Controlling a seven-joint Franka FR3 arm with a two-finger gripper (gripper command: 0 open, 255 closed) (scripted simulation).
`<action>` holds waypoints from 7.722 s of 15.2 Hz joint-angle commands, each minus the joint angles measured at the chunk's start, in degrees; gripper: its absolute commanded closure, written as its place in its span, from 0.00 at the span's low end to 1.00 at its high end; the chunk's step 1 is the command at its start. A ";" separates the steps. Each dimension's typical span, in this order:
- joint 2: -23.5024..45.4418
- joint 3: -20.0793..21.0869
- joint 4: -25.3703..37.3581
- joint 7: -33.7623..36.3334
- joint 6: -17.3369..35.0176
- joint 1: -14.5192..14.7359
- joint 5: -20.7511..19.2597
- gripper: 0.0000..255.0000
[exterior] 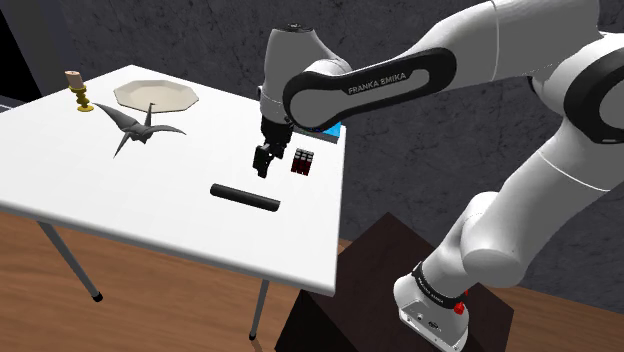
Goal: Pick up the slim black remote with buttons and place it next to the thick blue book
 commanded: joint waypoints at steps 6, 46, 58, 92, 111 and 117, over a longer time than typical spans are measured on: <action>13.58 2.78 9.17 1.64 3.02 3.83 -6.23 0.00; 11.55 2.97 11.62 0.30 -1.31 3.55 -5.16 1.00; 12.16 0.55 17.42 -6.71 -5.85 0.00 -4.33 1.00; 33.00 -6.26 34.39 -23.33 -0.62 -10.05 -5.18 1.00; 29.79 -5.87 36.80 -23.72 -6.22 -9.94 -4.57 0.00; 29.80 -5.87 36.81 -23.72 -6.22 -9.94 -4.57 0.00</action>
